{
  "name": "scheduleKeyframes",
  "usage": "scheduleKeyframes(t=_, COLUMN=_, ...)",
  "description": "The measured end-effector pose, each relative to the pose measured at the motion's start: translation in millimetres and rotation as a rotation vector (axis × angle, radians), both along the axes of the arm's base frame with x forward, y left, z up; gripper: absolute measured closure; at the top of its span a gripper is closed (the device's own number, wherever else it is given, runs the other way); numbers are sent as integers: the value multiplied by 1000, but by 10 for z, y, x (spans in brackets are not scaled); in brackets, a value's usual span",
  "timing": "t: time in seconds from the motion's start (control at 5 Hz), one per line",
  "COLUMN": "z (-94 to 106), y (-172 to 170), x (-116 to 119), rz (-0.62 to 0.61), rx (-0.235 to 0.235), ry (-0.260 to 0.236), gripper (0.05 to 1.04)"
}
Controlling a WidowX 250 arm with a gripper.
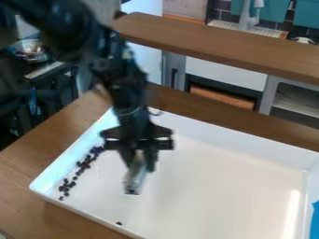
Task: Sweep into pile
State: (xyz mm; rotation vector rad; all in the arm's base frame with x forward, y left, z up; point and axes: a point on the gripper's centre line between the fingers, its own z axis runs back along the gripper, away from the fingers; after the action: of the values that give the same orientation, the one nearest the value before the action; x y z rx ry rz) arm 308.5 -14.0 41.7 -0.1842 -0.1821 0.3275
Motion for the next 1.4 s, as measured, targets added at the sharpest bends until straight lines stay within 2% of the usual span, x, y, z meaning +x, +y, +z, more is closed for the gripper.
scheduleKeyframes(t=0.2, z=22, y=-544, x=22, rz=-20, rx=-4, ry=-26, gripper=703)
scheduleKeyframes(t=0.4, z=-147, y=-771, x=13, rz=-3, rx=14, ry=-58, gripper=703)
scheduleKeyframes(t=0.6, z=-326, y=-856, x=-13, rz=-11, rx=32, ry=-84, gripper=703)
scheduleKeyframes(t=0.8, z=-477, y=-807, x=3, rz=-14, rx=59, ry=-98, gripper=703)
scheduleKeyframes(t=1.4, z=-440, y=-255, x=-289, rz=-56, rx=38, ry=-98, gripper=703)
